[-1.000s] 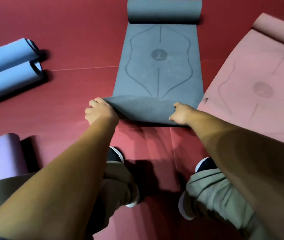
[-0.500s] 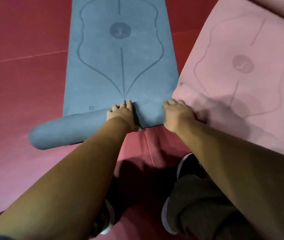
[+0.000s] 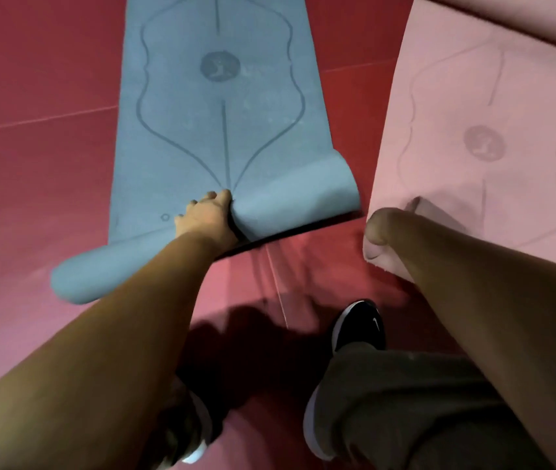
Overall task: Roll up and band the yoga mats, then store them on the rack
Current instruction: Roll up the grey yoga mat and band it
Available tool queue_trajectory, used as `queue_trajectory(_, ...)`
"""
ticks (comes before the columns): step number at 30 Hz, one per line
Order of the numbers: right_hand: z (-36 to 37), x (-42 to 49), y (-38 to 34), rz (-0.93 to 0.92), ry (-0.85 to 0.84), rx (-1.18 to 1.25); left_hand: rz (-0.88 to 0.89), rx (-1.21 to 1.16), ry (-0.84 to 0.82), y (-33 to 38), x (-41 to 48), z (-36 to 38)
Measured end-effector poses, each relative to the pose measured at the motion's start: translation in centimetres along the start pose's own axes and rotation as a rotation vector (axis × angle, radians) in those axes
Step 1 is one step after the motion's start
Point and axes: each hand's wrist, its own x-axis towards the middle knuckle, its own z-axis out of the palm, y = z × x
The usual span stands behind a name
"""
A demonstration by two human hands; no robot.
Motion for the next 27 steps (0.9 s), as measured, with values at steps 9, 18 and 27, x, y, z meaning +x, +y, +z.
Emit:
queue_trajectory(9, -8.6, -11.9, -1.6, -0.139, 0.851, 0.539, 0.141, 0.062, 0.221, 2.3, -7.2, -9.9)
queue_trajectory(18, -11.3, -24.3, -1.1, -0.477, 0.777, 0.112, 0.454, 0.136, 0.454, 5.5, -15.6, -20.4)
queue_trajectory(27, -12.3, -30.0, 2.2, -0.503, 0.855, 0.216, 0.272, 0.352, 0.646, 2.5, -21.1, -25.6)
